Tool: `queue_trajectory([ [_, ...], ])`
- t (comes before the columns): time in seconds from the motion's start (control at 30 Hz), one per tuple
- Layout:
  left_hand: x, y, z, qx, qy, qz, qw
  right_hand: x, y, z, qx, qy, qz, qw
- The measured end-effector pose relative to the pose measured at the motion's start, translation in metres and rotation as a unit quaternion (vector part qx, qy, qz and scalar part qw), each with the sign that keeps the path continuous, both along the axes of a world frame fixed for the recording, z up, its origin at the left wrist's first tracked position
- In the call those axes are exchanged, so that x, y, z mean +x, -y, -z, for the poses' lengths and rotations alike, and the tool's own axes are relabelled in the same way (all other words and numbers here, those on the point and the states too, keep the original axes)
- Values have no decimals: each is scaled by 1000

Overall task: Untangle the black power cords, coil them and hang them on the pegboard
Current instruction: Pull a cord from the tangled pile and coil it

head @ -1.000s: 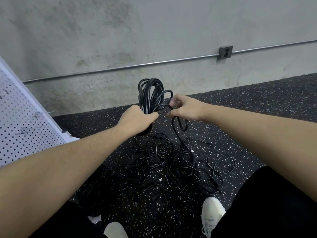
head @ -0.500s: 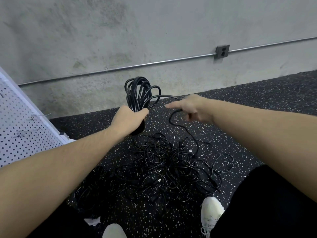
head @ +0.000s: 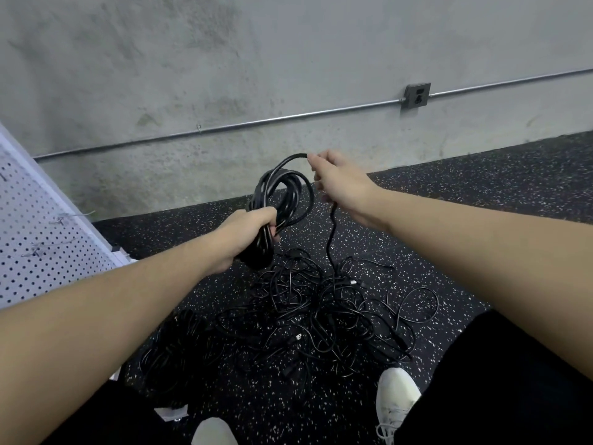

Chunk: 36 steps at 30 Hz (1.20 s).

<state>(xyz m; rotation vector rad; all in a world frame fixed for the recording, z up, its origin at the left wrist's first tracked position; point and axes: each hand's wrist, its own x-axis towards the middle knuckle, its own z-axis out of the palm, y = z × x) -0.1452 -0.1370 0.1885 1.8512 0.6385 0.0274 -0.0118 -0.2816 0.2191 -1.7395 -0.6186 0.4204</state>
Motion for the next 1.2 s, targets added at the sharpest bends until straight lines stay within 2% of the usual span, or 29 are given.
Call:
queue_trajectory([
  [0.07, 1, 9, -2, 11, 13, 30, 999, -4, -5, -1, -8, 45, 23, 999],
  [0.1, 2, 14, -3, 12, 24, 38, 999, -5, -7, 1, 6, 38, 24, 999],
  [0.23, 7, 28, -8, 22, 74, 29, 997, -9, -10, 8, 49, -64, 20, 997],
  [0.37, 7, 28, -11, -3, 97, -9, 995, -11, -12, 3, 82, -113, 12, 990],
  [0.47, 6, 27, -8, -55, 91, 5, 994, -12, -10, 0, 37, -155, -16, 987],
  [0.57, 7, 33, -8, -52, 100, 38, 993, -12, -10, -1, 90, -220, -31, 971],
  [0.67, 11, 40, -12, -90, 104, 50, 989, -12, -14, -6, 148, -196, 27, 969],
  [0.77, 16, 40, -12, -144, 103, 66, 982, -11, -17, -8, 157, -195, 52, 967],
  [1.0, 15, 42, -21, -193, 104, 112, 969, -8, -10, -10, 185, -251, 27, 950],
  [1.13, 17, 40, -26, -270, 119, 134, 946, -6, -9, -13, 181, -233, -10, 955],
  [1.2, 17, 42, -28, -281, 128, 137, 941, -6, -12, -14, 178, -204, -11, 963],
])
